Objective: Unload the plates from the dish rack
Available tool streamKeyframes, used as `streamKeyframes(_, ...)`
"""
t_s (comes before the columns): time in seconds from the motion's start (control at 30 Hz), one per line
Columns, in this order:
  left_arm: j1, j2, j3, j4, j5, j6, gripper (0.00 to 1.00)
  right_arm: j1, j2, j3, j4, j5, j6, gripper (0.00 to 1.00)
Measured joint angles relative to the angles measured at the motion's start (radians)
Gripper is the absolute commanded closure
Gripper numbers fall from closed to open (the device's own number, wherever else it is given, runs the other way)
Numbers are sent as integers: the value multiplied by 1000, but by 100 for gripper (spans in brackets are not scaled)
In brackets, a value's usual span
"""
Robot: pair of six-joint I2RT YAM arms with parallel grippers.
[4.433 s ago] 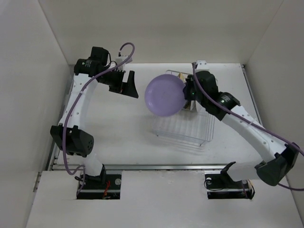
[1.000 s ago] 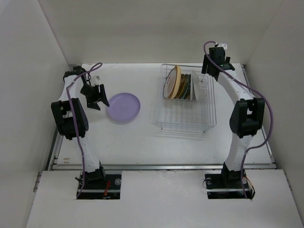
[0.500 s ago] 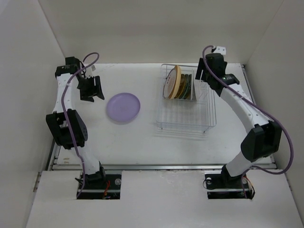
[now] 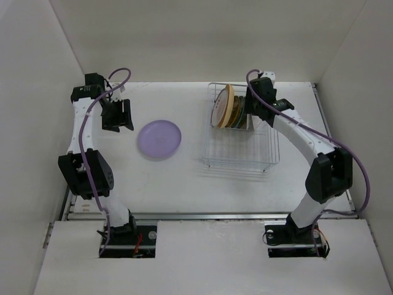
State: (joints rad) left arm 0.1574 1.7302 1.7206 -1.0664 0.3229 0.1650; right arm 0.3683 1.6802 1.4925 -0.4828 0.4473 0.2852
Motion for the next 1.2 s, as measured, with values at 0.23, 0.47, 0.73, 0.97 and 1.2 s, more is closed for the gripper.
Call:
streamKeyframes(0.23,0,0,0,0,-5,3,44,0,72,1,-1,32,0,36)
streamKeyframes(0.47,0,0,0,-1,-13,3,44,0,128,17,4,47,0,44)
streamKeyframes(0.73,0,0,0,-2,-26,2,44,0,170,65,-8,111,6,91)
streamKeyframes(0.97,0,0,27,-23,-35,3,43,-14,115,64,-67,211,26,100)
streamKeyframes(1.2,0,0,75,-42,-18,11,41,6,19,225,-191,401,22,100)
